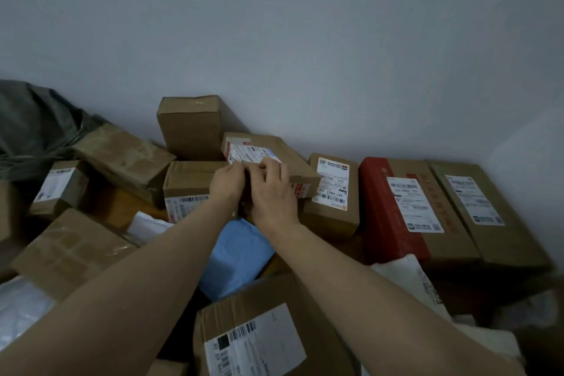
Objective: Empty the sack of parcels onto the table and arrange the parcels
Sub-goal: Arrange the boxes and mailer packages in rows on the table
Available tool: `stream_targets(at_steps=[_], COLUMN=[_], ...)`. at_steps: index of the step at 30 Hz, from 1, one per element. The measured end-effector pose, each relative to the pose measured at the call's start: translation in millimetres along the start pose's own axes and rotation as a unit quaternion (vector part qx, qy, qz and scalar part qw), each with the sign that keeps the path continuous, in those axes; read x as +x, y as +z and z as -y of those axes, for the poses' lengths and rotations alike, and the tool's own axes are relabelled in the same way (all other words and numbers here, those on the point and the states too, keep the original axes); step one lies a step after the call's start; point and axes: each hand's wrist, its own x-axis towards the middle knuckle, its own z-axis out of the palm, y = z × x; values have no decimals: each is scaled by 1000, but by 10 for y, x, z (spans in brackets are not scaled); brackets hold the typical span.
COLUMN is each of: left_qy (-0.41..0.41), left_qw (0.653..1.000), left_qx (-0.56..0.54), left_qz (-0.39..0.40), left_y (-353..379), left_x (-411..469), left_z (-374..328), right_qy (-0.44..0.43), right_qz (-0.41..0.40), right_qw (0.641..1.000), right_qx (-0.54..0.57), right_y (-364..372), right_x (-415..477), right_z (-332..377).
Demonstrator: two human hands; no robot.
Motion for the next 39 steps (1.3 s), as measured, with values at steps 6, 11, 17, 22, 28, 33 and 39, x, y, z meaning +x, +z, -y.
stream_targets(at_steps=[6, 11, 17, 22, 28, 33, 39], left_qy=[40, 74, 119, 170, 94, 105, 78], left_qw=[999, 995, 981, 894, 791, 766, 829], left_qx=[20, 64, 154, 414, 604, 634, 544], left_qz=[-20, -18, 8, -33, 6, -16, -100], left_y=[-43, -75, 16, -97, -339, -452, -582], left_x=[51, 68, 52, 24, 278, 329, 350], left_z=[26, 30, 128, 149, 202, 154, 124], right_qy=[-41, -31, -7, 119, 116, 98, 195], right_qz=[5, 52, -4, 183, 264, 367, 129], right_qw=[998, 991, 1000, 971, 934, 894, 957], right_qx=[37, 122, -3, -102, -210, -238, -170], right_y=[51, 93, 129, 49, -105, -185, -295], right_x=[-5, -49, -140, -151, -59, 70, 160], right_z=[-72, -44, -168, -442, -627, -695, -867])
